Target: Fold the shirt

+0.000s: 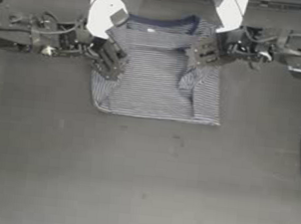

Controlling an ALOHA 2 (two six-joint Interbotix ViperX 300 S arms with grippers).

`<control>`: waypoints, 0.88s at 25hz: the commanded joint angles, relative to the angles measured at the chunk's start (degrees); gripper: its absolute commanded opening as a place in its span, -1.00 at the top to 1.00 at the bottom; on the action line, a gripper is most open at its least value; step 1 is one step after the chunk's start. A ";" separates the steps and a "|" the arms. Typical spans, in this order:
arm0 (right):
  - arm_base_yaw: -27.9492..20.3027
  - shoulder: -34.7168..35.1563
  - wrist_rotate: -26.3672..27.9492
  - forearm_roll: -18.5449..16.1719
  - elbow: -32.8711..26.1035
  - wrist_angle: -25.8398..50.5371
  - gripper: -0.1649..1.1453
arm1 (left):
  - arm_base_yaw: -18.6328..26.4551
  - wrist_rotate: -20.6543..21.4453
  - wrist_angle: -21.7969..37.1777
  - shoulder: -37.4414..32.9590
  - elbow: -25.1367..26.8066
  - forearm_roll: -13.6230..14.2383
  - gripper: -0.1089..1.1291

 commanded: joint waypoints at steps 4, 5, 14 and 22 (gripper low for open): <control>0.53 -0.09 -0.09 0.70 -0.97 -1.93 0.66 | -1.23 0.26 -0.26 3.78 -6.15 0.26 0.77; 0.53 -0.09 -0.09 0.70 -0.79 -2.02 0.66 | -1.23 0.62 -0.35 4.31 -6.42 0.18 0.77; 0.26 0.26 0.00 0.35 1.05 -5.80 0.56 | -1.14 1.23 -1.49 6.42 -7.29 -0.53 0.10; 0.26 0.70 -0.09 -0.62 1.41 -9.32 -0.55 | -1.23 1.32 -3.43 5.19 -7.29 -0.35 -0.84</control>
